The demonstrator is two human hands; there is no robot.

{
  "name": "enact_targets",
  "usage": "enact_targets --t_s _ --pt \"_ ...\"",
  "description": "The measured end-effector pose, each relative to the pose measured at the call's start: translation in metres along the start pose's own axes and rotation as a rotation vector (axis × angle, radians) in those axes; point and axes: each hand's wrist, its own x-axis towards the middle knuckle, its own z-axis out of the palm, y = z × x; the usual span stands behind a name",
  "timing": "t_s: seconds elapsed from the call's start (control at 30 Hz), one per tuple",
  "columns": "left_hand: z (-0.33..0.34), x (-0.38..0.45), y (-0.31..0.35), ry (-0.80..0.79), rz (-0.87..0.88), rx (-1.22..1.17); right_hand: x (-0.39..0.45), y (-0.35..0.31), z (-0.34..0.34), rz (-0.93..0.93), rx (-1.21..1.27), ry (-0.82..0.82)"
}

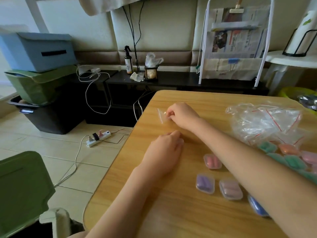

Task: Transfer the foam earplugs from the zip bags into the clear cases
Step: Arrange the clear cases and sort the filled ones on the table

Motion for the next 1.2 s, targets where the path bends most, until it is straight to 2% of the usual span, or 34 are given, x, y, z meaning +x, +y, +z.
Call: enact_targets --t_s 0.13,0.3,0.43,0.57,0.7,0.83,1.07,1.2 --pt "0.002 -0.017 0.009 -0.076 0.035 -0.131 -0.040 0.005 -0.028 -0.039 0.199 0.176" --pt "0.000 -0.043 0.024 0.026 0.002 -0.334 -0.107 0.007 -0.043 -0.136 0.330 0.320" --pt "-0.009 -0.052 0.029 0.272 -0.147 -0.619 -0.150 0.010 -0.037 -0.161 0.206 0.404" --pt "-0.012 -0.049 0.034 0.249 -0.267 -0.892 -0.159 0.004 -0.035 -0.235 0.168 0.429" --pt "-0.012 -0.042 0.031 0.315 -0.349 -1.047 -0.161 -0.001 -0.033 -0.267 0.209 0.449" --pt "-0.012 -0.036 0.028 0.315 -0.386 -1.113 -0.160 0.003 -0.028 -0.239 0.211 0.459" --pt "-0.010 -0.040 0.036 0.334 -0.341 -1.109 -0.162 -0.004 -0.030 -0.316 0.108 0.610" --pt "-0.010 -0.042 0.040 0.343 -0.308 -1.122 -0.169 -0.013 -0.030 -0.296 0.247 0.452"
